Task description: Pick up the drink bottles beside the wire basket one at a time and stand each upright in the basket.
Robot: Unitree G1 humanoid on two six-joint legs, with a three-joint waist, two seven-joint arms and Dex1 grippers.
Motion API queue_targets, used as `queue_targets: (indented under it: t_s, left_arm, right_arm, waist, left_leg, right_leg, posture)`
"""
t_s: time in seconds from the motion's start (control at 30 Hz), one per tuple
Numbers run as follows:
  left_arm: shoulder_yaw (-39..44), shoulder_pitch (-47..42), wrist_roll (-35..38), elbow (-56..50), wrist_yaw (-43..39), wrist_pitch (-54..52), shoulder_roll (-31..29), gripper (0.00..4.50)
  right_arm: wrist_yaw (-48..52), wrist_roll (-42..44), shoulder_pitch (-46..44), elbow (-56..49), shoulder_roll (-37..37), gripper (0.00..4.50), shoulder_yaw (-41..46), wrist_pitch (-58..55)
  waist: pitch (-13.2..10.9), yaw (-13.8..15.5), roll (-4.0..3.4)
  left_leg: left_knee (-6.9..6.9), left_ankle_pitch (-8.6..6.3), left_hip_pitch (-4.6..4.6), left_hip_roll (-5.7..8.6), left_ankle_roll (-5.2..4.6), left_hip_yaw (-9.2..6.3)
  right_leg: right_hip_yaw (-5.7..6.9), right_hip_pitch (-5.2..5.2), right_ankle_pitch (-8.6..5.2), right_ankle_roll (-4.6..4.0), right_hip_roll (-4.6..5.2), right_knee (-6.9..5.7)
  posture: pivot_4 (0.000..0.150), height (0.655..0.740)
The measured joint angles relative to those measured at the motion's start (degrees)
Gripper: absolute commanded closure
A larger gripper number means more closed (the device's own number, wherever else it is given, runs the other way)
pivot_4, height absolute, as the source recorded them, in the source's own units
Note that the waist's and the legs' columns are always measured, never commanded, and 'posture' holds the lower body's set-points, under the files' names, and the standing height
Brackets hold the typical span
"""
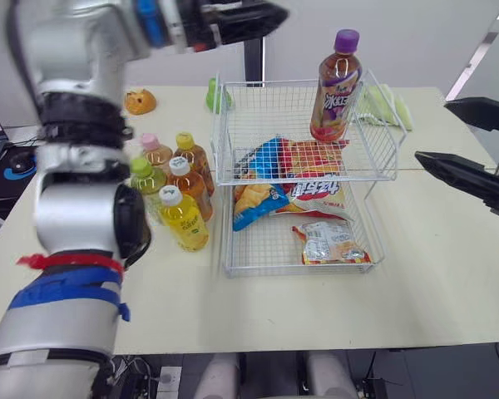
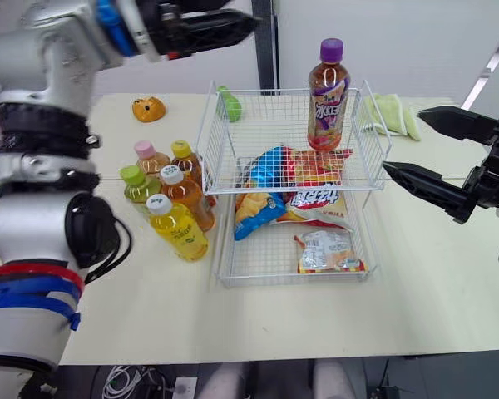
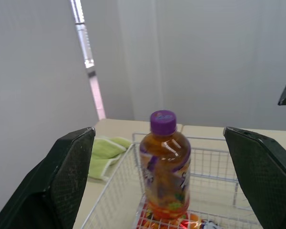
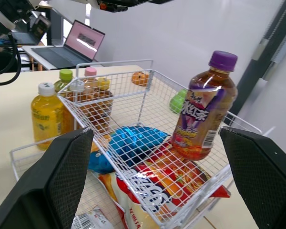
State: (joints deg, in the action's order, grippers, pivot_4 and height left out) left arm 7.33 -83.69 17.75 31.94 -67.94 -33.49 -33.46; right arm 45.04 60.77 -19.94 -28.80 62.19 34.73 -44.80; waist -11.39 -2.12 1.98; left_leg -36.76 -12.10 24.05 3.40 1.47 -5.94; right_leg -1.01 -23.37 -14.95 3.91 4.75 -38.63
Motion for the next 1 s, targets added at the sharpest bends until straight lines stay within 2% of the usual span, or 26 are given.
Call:
queue_targets:
  t_s: [0.1,0.23,0.37,0.5,0.77,0.87,1.0]
  left_arm:
    - [2.69,8.28,1.20,-10.62,3.24,-3.69,-7.14,0.01]
    - [6.83,18.90,1.67,-18.98,5.96,-4.93,-14.12,0.01]
    - [14.95,32.15,2.52,-25.20,8.37,-4.65,-20.70,0.01]
    - [22.41,45.31,2.65,-28.03,10.02,-3.26,-22.75,0.01]
    - [37.26,71.08,3.61,-31.91,11.13,-1.02,-20.78,0.01]
    - [39.67,77.16,5.07,-33.91,11.80,-0.98,-17.51,0.01]
    - [41.23,80.64,7.37,-37.97,13.54,-1.28,-16.93,0.01]
  right_arm:
    - [2.84,-0.71,-2.03,1.82,0.92,0.00,-2.87,0.69]
    - [6.33,-1.83,-3.81,4.55,1.50,0.00,-5.65,1.67]
    - [10.59,-3.61,-7.47,7.72,2.13,0.00,-10.38,2.57]
    - [14.11,-4.54,-12.06,9.59,1.83,0.00,-14.95,3.21]
    - [19.29,-5.53,-19.16,11.36,-2.22,0.00,-22.77,3.14]
    - [20.55,-5.58,-20.97,11.49,-3.83,0.00,-24.92,2.99]
    - [21.60,-5.78,-22.78,11.67,-5.00,0.00,-26.06,2.96]
  waist:
    - [0.00,0.13,-0.01]
    - [0.00,0.27,-0.01]
    - [0.01,0.18,-0.03]
    - [0.03,0.29,-0.06]
    - [0.04,0.37,-0.07]
    - [0.04,0.65,-0.07]
    - [0.05,1.24,-0.04]
  left_leg:
    - [-0.14,0.00,-0.10,0.01,0.00,-0.08]
    - [-0.18,0.00,-0.13,0.01,0.00,-0.11]
    - [-0.15,0.00,-0.17,-0.02,0.00,-0.08]
    - [-0.14,0.00,-0.18,-0.03,0.00,-0.10]
    - [-0.06,-0.02,-0.19,-0.05,0.00,-0.08]
    - [-0.07,-0.02,-0.16,-0.08,0.01,-0.17]
    - [-0.09,-0.02,-0.15,-0.07,0.01,-0.19]
  right_leg:
    - [0.02,0.11,0.00,0.00,-0.01,-0.10]
    - [0.04,0.13,0.00,-0.01,-0.01,-0.16]
    - [0.02,0.11,-0.02,-0.05,0.01,-0.17]
    - [0.03,0.11,-0.03,-0.08,0.03,-0.17]
    - [0.06,0.10,-0.04,-0.15,0.30,-0.05]
    - [0.13,0.10,-0.03,-0.17,0.32,-0.03]
    - [0.15,0.15,-0.03,-0.18,0.33,0.08]
  posture:
    - [0.150,0.7400]
    - [0.150,0.7400]
    - [0.150,0.7400]
    - [0.150,0.7400]
    - [0.150,0.7400]
    - [0.150,0.7400]
    - [0.150,0.7400]
